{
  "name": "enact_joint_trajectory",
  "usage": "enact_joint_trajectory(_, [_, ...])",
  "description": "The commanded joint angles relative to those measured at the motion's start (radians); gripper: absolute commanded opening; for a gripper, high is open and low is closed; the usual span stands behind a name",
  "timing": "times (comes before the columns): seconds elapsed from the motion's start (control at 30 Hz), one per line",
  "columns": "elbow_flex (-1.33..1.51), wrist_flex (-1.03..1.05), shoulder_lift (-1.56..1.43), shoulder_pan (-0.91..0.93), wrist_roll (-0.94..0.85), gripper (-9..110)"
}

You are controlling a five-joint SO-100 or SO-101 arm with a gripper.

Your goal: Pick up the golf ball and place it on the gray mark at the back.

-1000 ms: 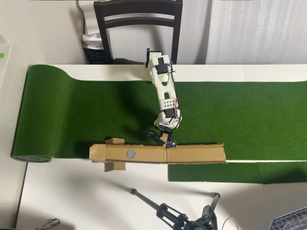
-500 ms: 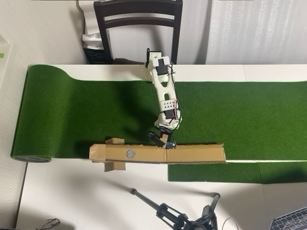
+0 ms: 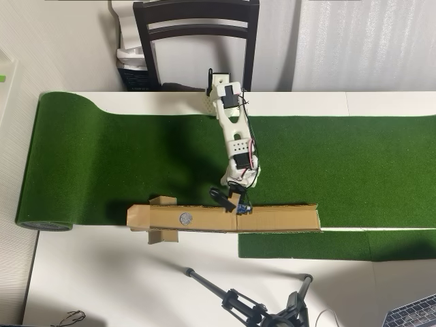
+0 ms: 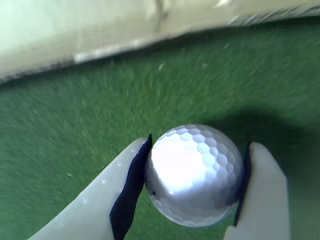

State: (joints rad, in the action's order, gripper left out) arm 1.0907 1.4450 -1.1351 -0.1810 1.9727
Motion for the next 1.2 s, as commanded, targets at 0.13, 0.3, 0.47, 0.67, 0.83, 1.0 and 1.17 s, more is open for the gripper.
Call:
enact_joint_trajectory(0.13, [-0.337, 0.009, -0.040, 0.144, -0.060, 20])
enact_joint_trajectory(0.3, [-0.460, -0.017, -0.025, 0.201, -0.133, 20])
enact_joint_trajectory(0.47, [-0.500, -0.144, -0.023, 0.245, -0.233, 20])
enact_joint_trajectory(0.67, [-0.495, -0.324, 0.025, 0.272, -0.325, 20])
enact_joint_trajectory(0.83, [-0.502, -0.351, 0.092, 0.272, -0.365, 20])
enact_joint_trajectory(1.0, [-0.502, -0.390, 0.110, 0.270, -0.439, 20])
enact_joint_trajectory(1.17, [-0.502, -0.414, 0.110, 0.270, -0.485, 20])
